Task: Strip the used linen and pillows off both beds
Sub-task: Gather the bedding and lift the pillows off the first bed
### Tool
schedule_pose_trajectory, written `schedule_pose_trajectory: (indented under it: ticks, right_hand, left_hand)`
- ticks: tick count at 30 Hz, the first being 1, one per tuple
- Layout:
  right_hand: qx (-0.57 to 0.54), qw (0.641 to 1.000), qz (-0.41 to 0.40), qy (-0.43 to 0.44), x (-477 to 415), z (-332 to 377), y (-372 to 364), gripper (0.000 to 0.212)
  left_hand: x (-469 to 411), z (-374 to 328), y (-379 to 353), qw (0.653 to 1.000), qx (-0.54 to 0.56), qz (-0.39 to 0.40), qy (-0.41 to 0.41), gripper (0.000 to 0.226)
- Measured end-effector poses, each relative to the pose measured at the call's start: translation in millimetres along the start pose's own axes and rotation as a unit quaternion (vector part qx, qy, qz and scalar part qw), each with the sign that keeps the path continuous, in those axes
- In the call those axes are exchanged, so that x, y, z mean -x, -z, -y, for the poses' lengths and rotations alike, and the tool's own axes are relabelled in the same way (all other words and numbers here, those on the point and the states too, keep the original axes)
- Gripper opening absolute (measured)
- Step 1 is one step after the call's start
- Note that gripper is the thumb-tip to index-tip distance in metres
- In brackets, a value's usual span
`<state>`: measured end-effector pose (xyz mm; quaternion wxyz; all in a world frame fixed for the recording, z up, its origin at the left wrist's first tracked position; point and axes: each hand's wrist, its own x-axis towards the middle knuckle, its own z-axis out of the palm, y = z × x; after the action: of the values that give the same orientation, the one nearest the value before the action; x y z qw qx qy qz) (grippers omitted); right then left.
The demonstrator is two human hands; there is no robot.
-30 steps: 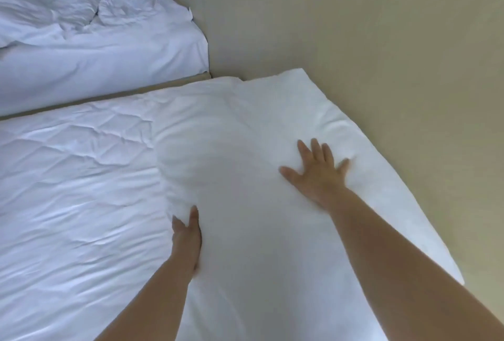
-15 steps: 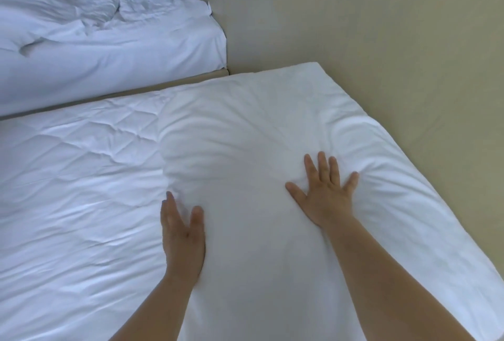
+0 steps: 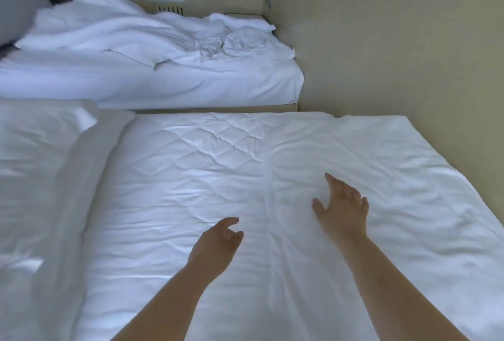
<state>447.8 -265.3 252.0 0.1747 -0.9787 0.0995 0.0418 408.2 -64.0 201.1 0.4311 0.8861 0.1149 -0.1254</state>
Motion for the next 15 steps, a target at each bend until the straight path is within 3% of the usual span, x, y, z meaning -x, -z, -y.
schedule_pose_trajectory:
  ticks: [4, 7, 12, 15]
  right_hand:
    - [-0.054, 0.994, 0.015, 0.099, 40, 116, -33, 0.062]
    - [-0.120, 0.981, 0.060, 0.143, 72, 205, -68, 0.063]
    - [-0.244, 0.938, 0.179, 0.170, 121, 349, -146, 0.069]
    - [-0.306, 0.910, 0.237, 0.148, 147, 417, -190, 0.077]
  left_hand:
    - [29, 70, 103, 0.996, -0.009, -0.090, 0.027, 0.029]
    - [51, 133, 190, 0.978, 0.007, -0.203, 0.039, 0.024]
    - [99, 235, 324, 0.892, -0.003, -0.446, 0.068, 0.025]
    - [112, 294, 378, 0.880, -0.045, -0.453, 0.135, 0.046]
